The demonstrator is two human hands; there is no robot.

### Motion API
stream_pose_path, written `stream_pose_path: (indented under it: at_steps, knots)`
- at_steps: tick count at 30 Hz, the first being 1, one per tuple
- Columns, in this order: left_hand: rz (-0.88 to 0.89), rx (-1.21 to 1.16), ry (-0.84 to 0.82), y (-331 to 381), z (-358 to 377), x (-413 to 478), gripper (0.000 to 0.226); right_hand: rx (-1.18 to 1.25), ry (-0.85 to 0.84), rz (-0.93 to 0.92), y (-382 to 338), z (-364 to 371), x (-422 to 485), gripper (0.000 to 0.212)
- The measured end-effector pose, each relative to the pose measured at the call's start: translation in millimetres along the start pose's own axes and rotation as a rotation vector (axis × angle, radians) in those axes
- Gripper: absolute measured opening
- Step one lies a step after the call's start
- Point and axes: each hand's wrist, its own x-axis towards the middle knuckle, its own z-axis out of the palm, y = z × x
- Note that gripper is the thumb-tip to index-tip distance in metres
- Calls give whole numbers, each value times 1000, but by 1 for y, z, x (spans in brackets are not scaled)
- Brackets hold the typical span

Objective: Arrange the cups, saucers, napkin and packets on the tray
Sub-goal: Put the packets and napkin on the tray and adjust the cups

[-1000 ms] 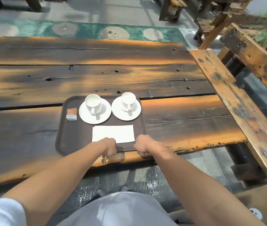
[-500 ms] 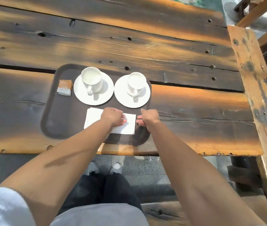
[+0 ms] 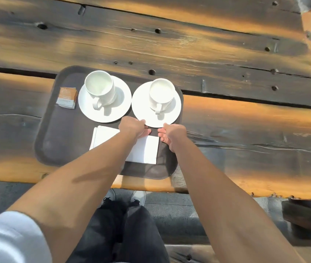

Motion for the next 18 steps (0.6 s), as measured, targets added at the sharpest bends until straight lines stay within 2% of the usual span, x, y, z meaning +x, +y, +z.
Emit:
stream_pose_path:
  at_steps: [7, 13, 18]
  knots:
    - [-9, 23, 39, 1, -1, -6, 14, -67, 49, 19, 2, 0, 4, 37]
    - [-12, 64, 53, 2, -5, -5, 11, -71, 80, 32, 8, -1, -3, 24]
    - [-33, 64, 33, 1, -8, -1, 14, -82, 80, 51, 8, 0, -5, 30]
